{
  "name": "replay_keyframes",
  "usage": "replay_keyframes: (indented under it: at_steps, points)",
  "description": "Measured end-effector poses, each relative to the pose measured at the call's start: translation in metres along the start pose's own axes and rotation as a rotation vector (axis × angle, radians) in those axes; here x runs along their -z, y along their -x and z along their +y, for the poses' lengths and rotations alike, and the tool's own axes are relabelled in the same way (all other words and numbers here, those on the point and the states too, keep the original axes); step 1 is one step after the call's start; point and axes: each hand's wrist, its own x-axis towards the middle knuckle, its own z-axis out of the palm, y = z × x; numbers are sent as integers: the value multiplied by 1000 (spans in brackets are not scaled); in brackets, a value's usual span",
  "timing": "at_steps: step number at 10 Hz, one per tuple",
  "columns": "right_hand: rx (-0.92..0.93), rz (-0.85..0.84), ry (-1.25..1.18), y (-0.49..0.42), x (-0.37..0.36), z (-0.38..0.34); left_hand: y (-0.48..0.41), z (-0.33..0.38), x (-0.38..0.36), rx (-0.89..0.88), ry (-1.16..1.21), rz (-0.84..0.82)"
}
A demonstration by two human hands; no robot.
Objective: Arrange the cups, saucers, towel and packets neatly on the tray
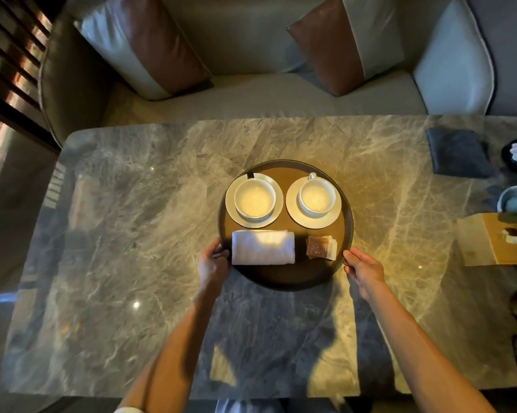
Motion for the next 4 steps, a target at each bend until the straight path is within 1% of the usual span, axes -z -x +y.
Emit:
replay_keyframes:
  at_steps: [1, 2, 3, 4]
  points:
    - [16, -29, 47, 7, 3, -4, 10, 16, 1, -30, -205, -34]
    - [138, -87, 253, 24, 8, -12, 34, 40, 3, -67, -396, -51]
    - [489, -116, 739, 46, 24, -9, 71, 44, -1, -117, -693, -55]
    - [967, -135, 965, 71, 35, -20, 104, 46, -9, -182, -1023, 11]
